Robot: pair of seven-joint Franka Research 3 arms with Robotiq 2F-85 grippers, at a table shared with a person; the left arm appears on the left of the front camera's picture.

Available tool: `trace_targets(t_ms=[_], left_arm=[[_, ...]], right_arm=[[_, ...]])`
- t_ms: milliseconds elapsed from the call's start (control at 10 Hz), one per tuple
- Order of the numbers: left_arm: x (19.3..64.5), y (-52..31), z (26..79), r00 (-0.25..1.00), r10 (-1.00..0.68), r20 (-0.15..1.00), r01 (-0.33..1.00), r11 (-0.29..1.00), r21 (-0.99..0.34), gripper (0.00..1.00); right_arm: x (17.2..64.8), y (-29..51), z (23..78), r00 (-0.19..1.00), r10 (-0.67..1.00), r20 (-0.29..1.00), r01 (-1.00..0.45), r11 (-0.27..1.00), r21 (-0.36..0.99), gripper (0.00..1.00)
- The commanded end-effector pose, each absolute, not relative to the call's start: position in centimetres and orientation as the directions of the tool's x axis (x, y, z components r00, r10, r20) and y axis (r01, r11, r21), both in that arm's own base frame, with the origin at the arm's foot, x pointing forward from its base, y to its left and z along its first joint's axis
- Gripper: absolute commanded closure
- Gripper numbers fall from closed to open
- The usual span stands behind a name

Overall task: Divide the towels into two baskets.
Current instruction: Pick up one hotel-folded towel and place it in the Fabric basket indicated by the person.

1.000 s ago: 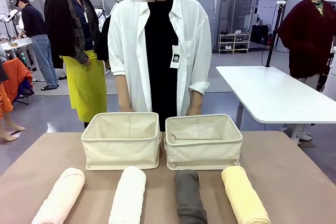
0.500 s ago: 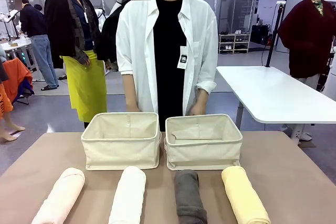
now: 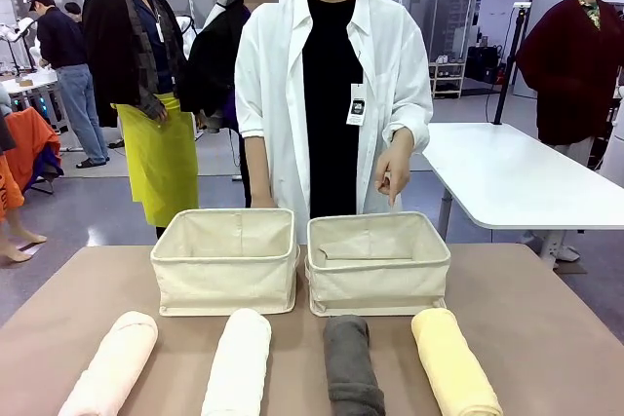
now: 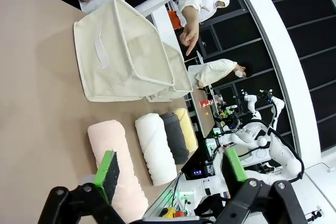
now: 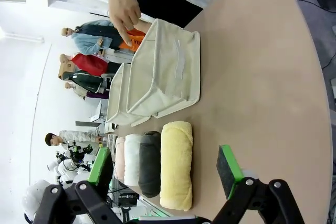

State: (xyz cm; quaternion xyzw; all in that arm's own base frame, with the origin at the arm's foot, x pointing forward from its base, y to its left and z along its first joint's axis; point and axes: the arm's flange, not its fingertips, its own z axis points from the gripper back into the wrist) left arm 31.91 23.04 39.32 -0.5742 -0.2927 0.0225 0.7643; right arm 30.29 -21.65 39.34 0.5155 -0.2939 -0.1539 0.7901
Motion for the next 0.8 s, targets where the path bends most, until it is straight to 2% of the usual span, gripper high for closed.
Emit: trace_targets(t_ms=[0,700], left_arm=[[31.55,23.23,39.35,0.826,0.371,0.423,0.308,0.330,-0.892,0.00],[31.55,23.23,39.35,0.826,0.371,0.423,0.308,0.330,-0.892,0.00]], right_arm=[[30.19,-21.65,39.59,0.778,-0.549,0.305,-0.066,0.412,0.909,0.00],[30.30,-21.59,39.35,0.781,-0.545,0.305,-0.062,0.419,0.906,0.00]])
